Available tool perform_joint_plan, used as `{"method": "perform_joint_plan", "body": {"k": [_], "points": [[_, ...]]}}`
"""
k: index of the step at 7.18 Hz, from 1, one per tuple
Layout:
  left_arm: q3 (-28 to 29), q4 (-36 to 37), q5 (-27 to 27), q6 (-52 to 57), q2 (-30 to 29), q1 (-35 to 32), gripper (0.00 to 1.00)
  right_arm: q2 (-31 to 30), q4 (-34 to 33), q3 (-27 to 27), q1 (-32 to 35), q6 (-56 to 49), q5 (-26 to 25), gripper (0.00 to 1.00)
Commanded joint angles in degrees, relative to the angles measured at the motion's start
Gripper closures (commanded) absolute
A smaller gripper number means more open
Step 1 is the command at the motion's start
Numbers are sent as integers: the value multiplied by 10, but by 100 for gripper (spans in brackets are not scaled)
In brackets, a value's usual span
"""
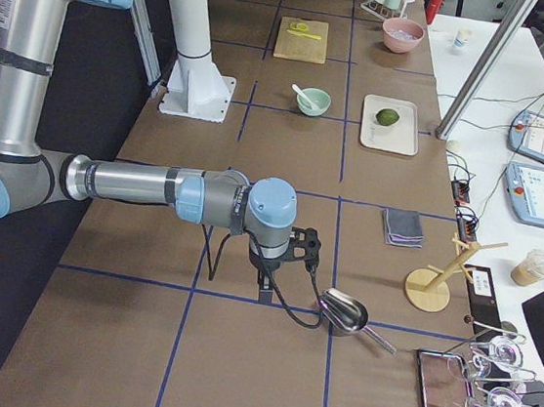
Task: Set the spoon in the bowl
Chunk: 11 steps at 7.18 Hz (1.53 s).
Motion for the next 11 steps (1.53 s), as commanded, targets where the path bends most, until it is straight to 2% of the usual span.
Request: {"method": "perform_joint_plan", "body": {"k": [1, 11], "points": [[18, -82, 3, -1, 27, -11, 0, 3, 0, 0, 0, 2, 0, 1], [5, -66, 0, 20, 34, -23, 0, 4, 1, 4, 0, 1, 0, 1]]}}
